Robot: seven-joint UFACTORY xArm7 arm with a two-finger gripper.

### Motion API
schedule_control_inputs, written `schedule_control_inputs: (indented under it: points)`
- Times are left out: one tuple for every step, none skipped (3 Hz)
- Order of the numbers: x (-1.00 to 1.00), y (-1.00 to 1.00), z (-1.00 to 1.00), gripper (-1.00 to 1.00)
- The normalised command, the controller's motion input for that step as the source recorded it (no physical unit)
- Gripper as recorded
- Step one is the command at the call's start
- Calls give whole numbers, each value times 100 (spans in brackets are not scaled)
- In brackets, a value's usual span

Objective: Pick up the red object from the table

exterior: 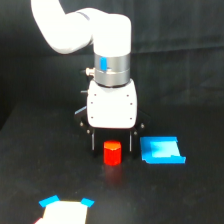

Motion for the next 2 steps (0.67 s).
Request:
schedule_control_inputs:
  points:
    - [-4, -1, -57, -90]
    - [-11, 28, 13, -100]
